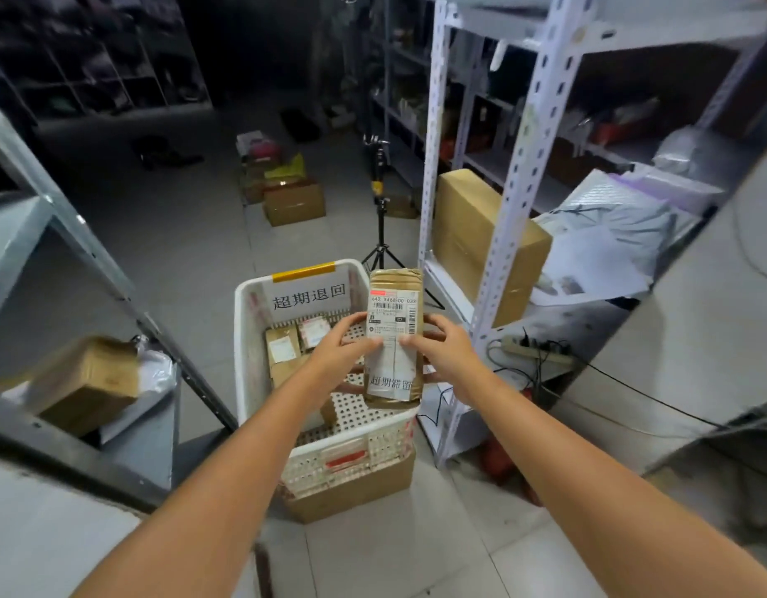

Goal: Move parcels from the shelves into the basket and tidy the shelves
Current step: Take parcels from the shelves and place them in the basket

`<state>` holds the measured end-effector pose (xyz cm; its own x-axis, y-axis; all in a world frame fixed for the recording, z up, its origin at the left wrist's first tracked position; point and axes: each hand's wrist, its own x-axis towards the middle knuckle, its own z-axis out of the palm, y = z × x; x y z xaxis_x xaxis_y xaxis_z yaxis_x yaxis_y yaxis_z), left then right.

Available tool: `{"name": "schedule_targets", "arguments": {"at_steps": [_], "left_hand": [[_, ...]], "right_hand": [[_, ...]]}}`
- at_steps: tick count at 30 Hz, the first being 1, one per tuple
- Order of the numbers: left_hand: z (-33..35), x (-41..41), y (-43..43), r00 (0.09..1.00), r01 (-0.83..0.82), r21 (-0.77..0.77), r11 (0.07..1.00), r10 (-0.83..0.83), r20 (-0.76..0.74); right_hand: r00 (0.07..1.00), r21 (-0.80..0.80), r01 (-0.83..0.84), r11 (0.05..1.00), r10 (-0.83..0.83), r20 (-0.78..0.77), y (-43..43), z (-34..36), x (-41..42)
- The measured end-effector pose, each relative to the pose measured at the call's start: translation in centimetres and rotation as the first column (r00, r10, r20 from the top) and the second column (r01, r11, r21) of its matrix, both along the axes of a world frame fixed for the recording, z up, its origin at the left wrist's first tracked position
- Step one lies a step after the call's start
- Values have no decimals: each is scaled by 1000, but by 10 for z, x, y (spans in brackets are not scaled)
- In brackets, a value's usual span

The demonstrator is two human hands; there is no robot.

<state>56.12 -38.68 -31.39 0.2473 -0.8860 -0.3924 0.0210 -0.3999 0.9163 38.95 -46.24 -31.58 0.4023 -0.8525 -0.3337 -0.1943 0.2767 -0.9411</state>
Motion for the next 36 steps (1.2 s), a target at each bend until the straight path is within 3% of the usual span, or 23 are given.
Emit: {"name": "schedule_targets", "arguments": {"at_steps": [9,18,28,36], "left_hand": [[-56,74,-31,985,-125,77,989,134,-112],[-113,120,-129,951,-259,159,953,280,-133],[-208,201,-231,929,-299,234,925,338,-153],[-316,246,-289,938,-227,285,931,288,-194]], "right_hand": [[992,55,-114,992,116,-45,-47,-47,82],[973,128,-206,970,217,-76,-166,-110,150],[957,173,-260,950,277,-84,-271,-203,238],[962,159,-193,968,219,-165,-318,-308,278]]}}
